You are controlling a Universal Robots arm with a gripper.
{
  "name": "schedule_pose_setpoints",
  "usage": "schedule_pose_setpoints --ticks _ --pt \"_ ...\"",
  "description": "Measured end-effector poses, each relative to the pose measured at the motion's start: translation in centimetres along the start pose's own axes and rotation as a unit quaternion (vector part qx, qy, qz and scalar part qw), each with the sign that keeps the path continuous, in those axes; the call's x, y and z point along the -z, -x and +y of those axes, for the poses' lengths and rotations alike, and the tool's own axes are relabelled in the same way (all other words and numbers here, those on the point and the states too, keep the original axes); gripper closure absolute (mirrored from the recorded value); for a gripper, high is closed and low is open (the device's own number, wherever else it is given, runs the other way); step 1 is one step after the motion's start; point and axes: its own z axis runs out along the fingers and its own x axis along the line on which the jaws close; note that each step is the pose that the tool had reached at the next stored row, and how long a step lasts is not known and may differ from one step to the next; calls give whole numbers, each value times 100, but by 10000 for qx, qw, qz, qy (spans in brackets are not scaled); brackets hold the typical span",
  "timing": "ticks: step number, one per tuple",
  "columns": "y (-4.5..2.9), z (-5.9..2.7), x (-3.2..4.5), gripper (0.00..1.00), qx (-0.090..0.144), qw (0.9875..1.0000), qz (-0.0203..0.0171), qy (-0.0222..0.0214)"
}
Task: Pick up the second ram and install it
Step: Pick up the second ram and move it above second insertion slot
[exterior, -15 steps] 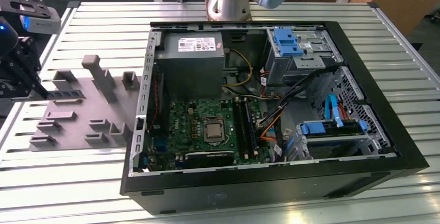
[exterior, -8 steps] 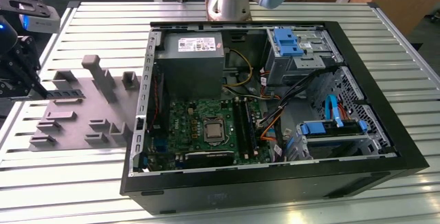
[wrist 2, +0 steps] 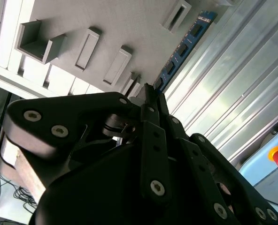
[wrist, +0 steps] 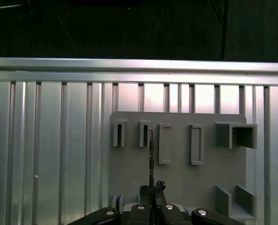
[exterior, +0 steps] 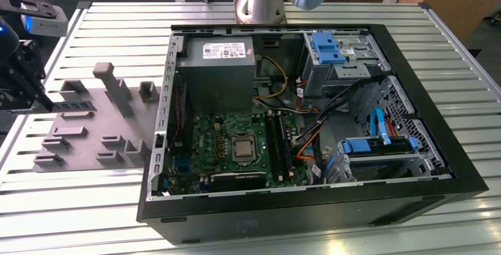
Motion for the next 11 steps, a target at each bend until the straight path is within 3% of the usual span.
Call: schedule_pose_setpoints --ticks 11 --pt "1 1 25 86 0 10000 0 0"
